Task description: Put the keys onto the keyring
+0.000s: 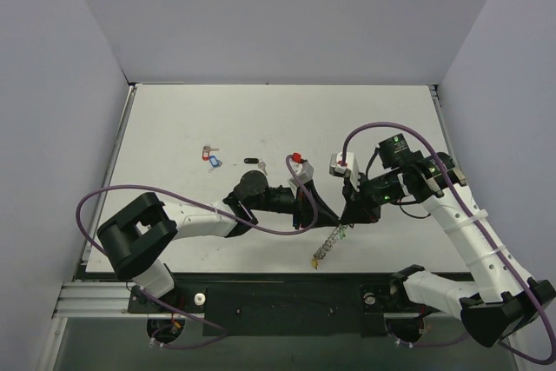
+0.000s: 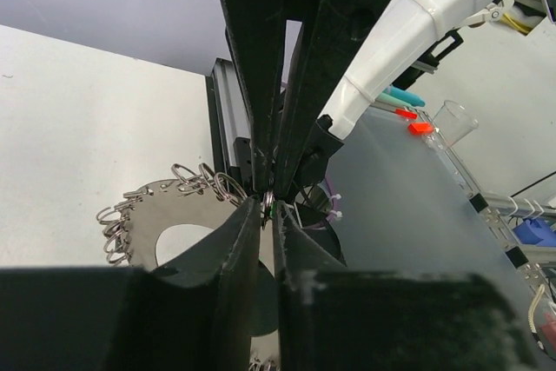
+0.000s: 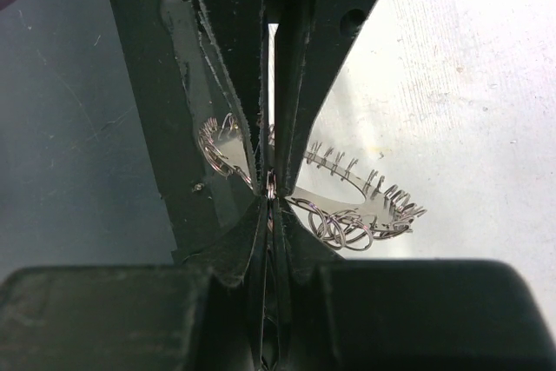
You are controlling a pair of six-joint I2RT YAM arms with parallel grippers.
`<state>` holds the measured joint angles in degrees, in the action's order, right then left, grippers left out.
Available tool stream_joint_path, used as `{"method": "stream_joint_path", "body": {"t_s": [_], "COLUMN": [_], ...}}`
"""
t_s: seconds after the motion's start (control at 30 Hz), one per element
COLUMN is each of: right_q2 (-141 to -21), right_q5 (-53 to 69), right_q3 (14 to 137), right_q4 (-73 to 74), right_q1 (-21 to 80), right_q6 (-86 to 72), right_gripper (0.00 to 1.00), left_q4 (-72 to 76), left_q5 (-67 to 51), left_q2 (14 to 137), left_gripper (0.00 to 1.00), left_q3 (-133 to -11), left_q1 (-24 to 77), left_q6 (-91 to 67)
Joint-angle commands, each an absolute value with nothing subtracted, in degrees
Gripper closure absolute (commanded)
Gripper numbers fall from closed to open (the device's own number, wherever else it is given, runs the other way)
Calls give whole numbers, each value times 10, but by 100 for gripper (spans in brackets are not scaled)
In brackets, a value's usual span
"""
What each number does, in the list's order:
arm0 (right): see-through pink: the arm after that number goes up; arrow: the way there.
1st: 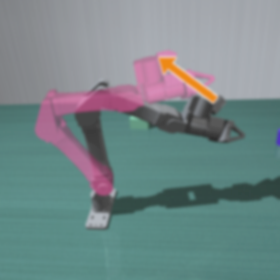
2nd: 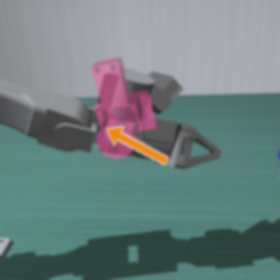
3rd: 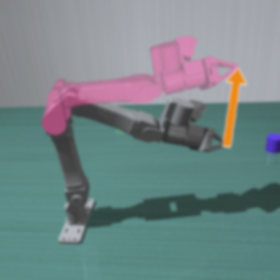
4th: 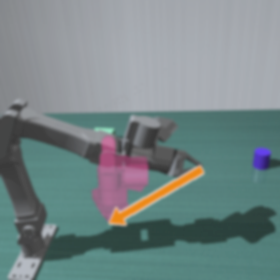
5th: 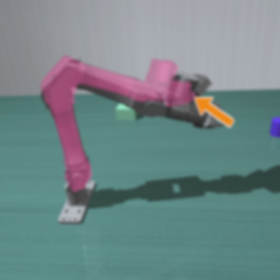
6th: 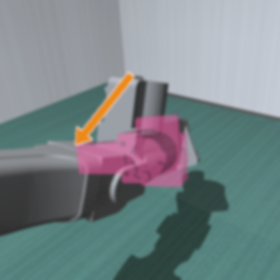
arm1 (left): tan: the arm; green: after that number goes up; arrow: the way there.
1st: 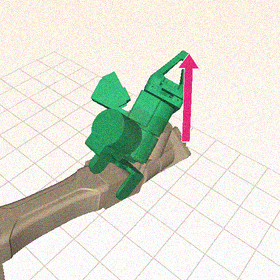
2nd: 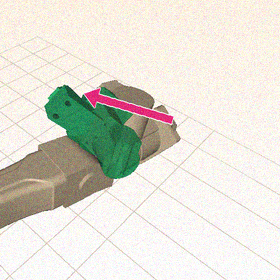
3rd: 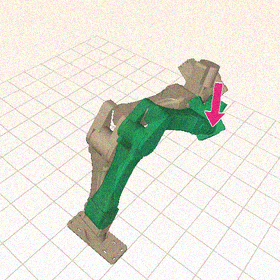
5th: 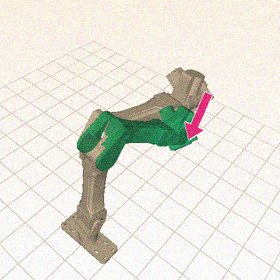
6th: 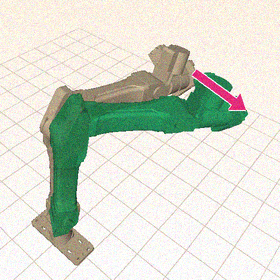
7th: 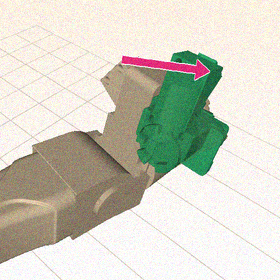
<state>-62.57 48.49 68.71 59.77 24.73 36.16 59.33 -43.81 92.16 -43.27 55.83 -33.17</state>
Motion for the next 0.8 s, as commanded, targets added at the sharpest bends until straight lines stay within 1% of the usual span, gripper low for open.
{"method": "stream_joint_path", "body": {"t_s": [0.0, 0.1, 0.13, 0.4, 0.47, 0.5, 0.63, 0.77], "right_q2": [-624, -624, -623, -614, -610, -606, -588, -557], "right_q5": [510, 510, 510, 517, 529, 540, 583, 643], "right_q3": [696, 694, 693, 687, 687, 687, 685, 669], "right_q4": [598, 598, 598, 592, 591, 588, 591, 607], "right_q1": [243, 243, 243, 236, 232, 230, 211, 190], "right_q6": [357, 357, 357, 351, 351, 349, 353, 410], "right_gripper": [100, 100, 100, 100, 92, 84, 72, 67], "left_q4": [607, 615, 618, 646, 654, 659, 674, 705], "left_q5": [-457, -464, -465, -446, -438, -432, -416, -402], "left_q2": [917, 917, 917, 890, 882, 875, 853, 834], "left_gripper": [90, 99, 100, 100, 100, 100, 100, 100], "left_q3": [-460, -461, -459, -435, -427, -419, -399, -372], "left_q1": [561, 561, 561, 558, 557, 557, 556, 556], "left_q6": [-327, -330, -334, -337, -333, -332, -321, -299]}}
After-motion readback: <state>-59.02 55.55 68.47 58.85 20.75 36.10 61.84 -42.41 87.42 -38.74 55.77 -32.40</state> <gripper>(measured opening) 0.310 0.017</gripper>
